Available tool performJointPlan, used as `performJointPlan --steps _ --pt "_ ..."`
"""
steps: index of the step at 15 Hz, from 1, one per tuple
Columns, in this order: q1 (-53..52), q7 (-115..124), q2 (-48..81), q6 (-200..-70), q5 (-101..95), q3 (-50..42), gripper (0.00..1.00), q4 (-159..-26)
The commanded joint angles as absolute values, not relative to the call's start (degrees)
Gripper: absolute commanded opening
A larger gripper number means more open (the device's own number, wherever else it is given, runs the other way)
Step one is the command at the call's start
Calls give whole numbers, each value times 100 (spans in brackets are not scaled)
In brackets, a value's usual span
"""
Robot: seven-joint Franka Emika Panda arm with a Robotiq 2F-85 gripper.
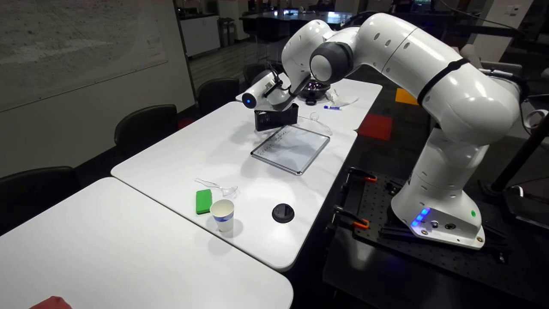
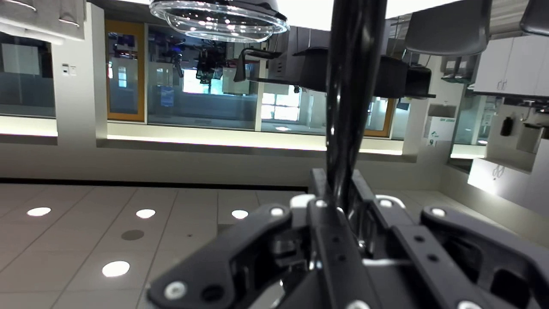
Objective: Put the black spoon in the cutlery stand
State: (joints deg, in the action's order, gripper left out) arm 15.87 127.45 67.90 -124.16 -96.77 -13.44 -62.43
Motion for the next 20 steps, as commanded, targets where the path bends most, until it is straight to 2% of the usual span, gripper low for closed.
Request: performJointPlan --steps 1,20 --pt "1708 12433 7127 -12510 -9566 -1318 4 -5751" --pt "1741 12678 7638 -12175 -9756 -1453 4 -5228"
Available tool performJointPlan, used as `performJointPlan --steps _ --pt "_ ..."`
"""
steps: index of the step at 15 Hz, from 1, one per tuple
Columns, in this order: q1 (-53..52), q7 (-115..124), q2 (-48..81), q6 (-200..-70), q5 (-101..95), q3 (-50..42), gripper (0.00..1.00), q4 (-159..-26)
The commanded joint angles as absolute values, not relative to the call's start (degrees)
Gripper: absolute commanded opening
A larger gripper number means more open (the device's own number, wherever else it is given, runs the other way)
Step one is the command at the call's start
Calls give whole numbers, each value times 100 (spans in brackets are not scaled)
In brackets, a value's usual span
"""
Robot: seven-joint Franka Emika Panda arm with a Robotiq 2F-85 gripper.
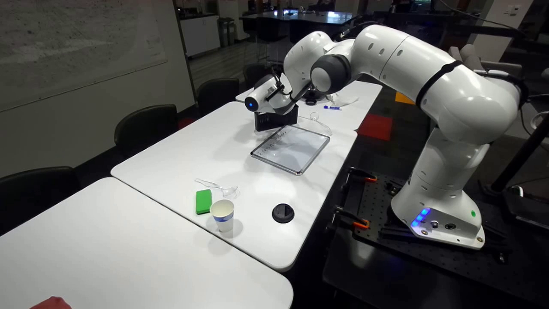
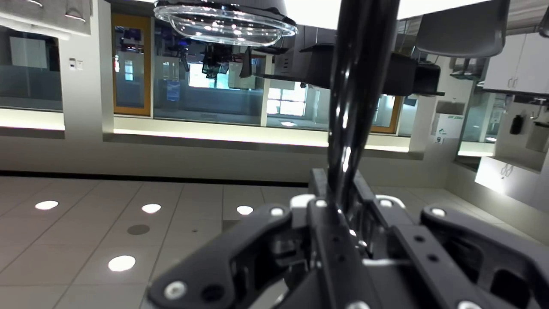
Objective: Put the black spoon in the cutlery stand
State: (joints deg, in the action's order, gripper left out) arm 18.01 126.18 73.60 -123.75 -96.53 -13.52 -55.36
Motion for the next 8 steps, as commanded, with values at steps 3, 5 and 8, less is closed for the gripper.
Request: performJointPlan --steps 3,5,8 --pt "1720 12669 7832 -12057 -9763 -1483 4 -5118" --pt "1714 12638 7945 -12025 -9748 -1501 4 -5047" --pt "1711 12580 8099 -11937 -9717 -1503 4 -4938"
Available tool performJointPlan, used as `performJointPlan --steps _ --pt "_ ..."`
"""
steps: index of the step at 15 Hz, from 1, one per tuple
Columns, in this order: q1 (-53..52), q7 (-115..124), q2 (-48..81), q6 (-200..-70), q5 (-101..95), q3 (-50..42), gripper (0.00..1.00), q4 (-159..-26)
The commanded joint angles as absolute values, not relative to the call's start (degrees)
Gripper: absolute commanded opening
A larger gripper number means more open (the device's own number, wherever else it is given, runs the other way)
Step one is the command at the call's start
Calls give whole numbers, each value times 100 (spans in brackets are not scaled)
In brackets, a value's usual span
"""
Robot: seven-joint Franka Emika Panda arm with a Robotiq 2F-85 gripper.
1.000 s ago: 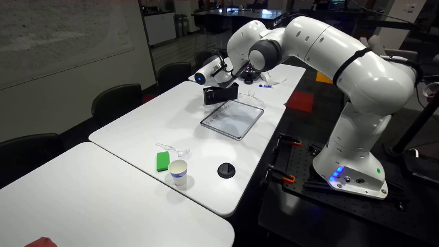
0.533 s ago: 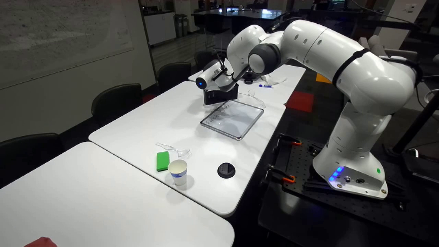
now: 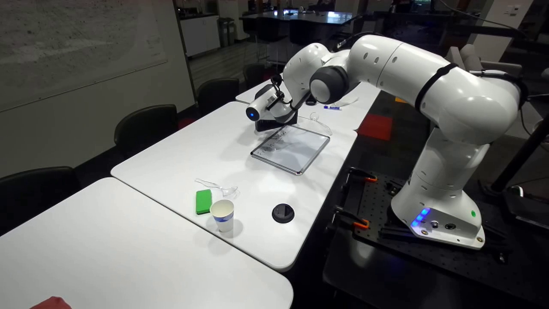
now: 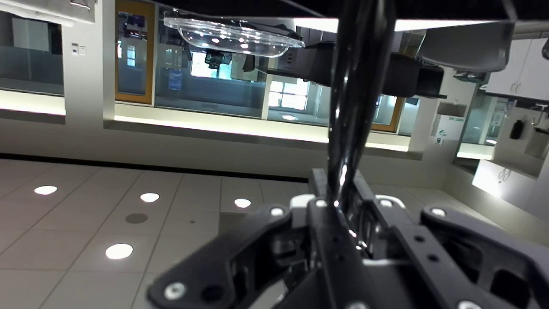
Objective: Put the black spoon in the cutlery stand
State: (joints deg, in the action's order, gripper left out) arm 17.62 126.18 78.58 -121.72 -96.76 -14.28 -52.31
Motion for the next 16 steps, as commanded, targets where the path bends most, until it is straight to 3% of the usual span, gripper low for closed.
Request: performJointPlan --steps 1,2,4,10,11,16 --pt "1705 12578 8133 -11905 -9720 -1508 4 -4914" --pt "1696 12584 8157 -11846 -9710 -1510 40 -4890" --pt "1697 12560 8134 -11758 -9663 -1482 48 -4880" --pt "1718 12618 7704 -11627 -9483 -1382 94 -4985" --pt "1725 12608 7599 -11594 -9403 -1353 100 -5009" --pt "1758 12409 6976 -11546 -8867 -1226 100 -5268"
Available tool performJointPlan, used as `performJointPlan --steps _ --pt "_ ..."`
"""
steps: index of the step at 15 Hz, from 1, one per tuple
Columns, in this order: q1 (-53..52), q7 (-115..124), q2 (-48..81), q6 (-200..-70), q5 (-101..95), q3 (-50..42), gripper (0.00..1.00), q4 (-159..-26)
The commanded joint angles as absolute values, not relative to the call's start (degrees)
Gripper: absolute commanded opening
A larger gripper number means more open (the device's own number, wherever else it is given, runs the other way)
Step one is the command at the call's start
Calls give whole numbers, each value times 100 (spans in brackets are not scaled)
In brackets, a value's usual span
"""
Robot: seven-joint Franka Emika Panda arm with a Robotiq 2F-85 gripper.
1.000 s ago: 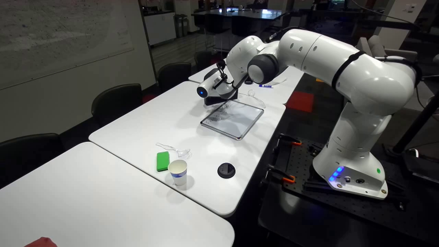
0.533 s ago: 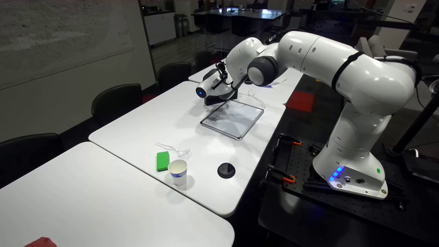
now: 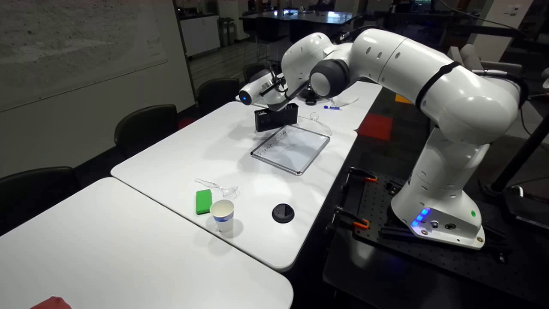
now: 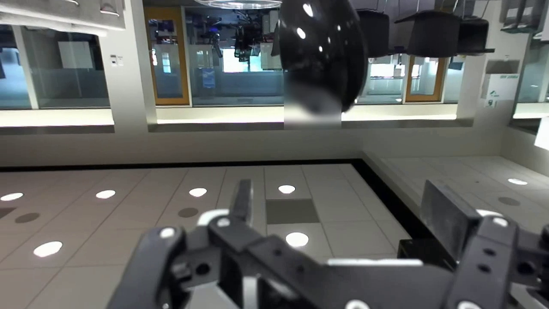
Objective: Put the black spoon in the cutlery stand
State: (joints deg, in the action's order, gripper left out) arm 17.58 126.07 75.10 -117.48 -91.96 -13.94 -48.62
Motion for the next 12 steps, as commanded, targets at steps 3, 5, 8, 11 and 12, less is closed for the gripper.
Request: performJointPlan --steps 3,5,8,11,12 --pt "1854 11632 6506 -11383 -8186 -1004 100 -5488" --pt "1926 11092 6218 -11303 -7782 -855 100 -5628" --pt "2057 10618 5719 -11576 -7416 -660 100 -5980" --pt "2268 10362 5236 -11924 -7069 -368 100 -6381" --pt "2345 10298 5078 -12053 -6957 -279 100 -6537"
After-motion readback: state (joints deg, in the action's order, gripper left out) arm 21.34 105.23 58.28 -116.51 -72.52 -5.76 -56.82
